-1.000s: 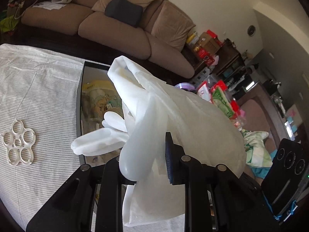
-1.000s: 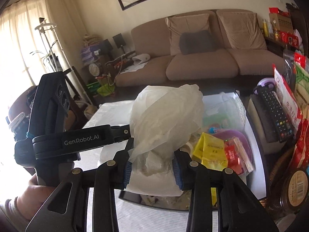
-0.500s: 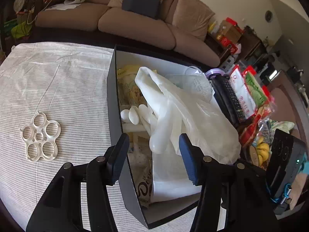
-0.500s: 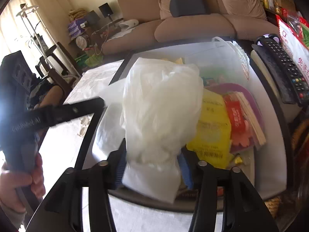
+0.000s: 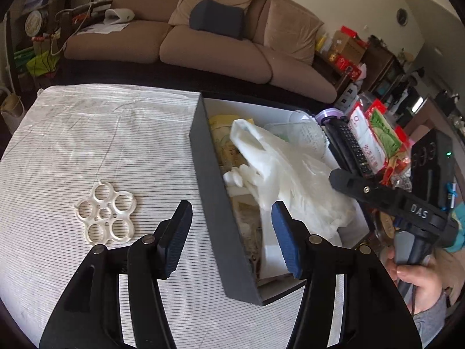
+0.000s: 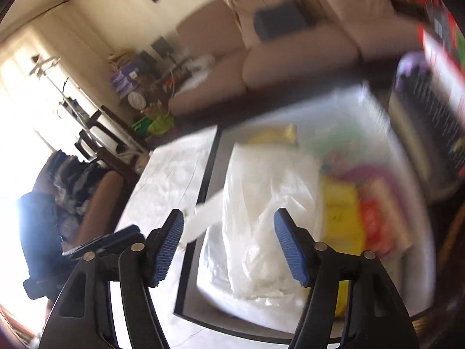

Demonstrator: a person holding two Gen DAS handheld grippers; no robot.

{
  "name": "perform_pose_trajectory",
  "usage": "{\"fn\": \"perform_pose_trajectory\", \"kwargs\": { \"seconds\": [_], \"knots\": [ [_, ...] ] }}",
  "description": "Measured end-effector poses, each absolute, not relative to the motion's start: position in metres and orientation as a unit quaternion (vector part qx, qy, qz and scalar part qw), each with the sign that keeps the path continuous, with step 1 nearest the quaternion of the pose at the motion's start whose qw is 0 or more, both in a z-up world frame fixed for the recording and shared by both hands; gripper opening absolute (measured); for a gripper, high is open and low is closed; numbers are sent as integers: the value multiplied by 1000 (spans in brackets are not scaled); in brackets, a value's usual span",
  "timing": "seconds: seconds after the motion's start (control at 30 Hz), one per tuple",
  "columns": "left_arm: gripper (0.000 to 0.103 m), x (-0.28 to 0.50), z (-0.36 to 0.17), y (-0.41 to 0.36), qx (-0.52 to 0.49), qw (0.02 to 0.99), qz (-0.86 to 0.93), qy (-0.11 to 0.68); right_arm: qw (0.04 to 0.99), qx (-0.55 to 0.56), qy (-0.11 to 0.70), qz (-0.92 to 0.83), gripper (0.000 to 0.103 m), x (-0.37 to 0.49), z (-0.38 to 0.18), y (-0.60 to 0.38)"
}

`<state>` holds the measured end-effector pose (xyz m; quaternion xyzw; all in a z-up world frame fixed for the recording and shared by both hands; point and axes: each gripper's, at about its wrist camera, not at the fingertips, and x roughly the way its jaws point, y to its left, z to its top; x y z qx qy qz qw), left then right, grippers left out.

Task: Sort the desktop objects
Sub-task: 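Reach the left tool to the white ring holder and close on its rim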

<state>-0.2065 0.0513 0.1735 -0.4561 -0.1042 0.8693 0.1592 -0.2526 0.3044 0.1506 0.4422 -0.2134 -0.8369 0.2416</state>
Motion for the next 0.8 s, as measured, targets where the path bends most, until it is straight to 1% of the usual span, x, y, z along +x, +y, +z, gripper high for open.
{"fn": "perform_pose_trajectory", "kwargs": {
  "seconds": [0.07, 0.13, 0.23, 0.33, 0.47, 0.57, 0.7, 0.8],
  "knots": [
    [57, -206, 166, 28, -464, 142, 868, -101, 249, 472, -209, -819, 67, -251, 130, 291],
    [57, -206, 154, 7, -474, 126, 866, -102, 238, 498, -180, -814, 67, -248, 115, 280],
    [57, -202, 133, -22, -488, 108, 859, -112, 220, 510, -158, -817, 67, -249, 108, 274],
    [57, -196, 114, -46, -497, 99, 853, -122, 204, 509, -144, -824, 67, -250, 123, 271],
    [60, -197, 97, -80, -500, 78, 855, -116, 200, 445, -125, -864, 67, -239, 172, 260],
    [60, -201, 82, -98, -503, 69, 855, -109, 232, 401, -118, -878, 74, -222, 201, 237],
    [60, -207, 58, -107, -512, 69, 850, -104, 277, 392, -108, -870, 74, -213, 203, 176],
    [60, -211, 45, -99, -513, 69, 852, -74, 292, 398, -95, -864, 74, -216, 188, 123]
  ]
}}
